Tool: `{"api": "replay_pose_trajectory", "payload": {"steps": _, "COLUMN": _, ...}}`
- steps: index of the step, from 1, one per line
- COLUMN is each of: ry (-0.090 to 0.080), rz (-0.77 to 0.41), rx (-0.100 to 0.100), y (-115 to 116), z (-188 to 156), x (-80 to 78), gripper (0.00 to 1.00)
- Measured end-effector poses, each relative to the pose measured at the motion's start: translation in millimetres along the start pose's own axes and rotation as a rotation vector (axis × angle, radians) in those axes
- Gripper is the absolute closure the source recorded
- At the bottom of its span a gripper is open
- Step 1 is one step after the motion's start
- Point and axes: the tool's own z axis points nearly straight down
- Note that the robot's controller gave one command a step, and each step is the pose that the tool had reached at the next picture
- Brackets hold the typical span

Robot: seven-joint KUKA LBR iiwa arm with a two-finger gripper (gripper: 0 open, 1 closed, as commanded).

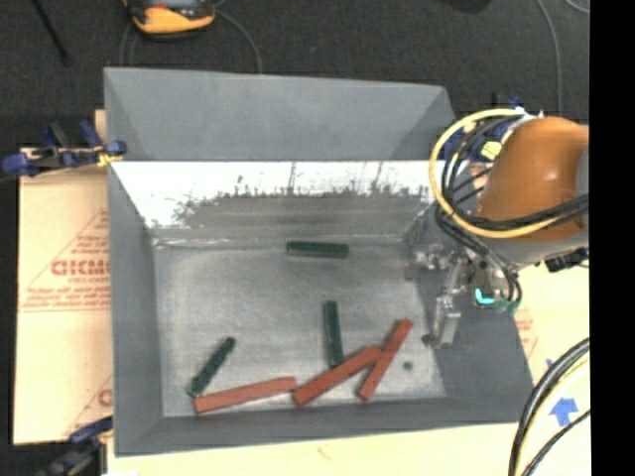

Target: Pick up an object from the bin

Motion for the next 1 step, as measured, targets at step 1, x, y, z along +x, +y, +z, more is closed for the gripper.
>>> {"api": "replay_pose_trajectory", "payload": {"steps": 1, "ry": -0.007, "rz": -0.003, "rx": 0.001, "y": 0.3, "z": -3.3, "x": -1.8, "gripper": 0.0}}
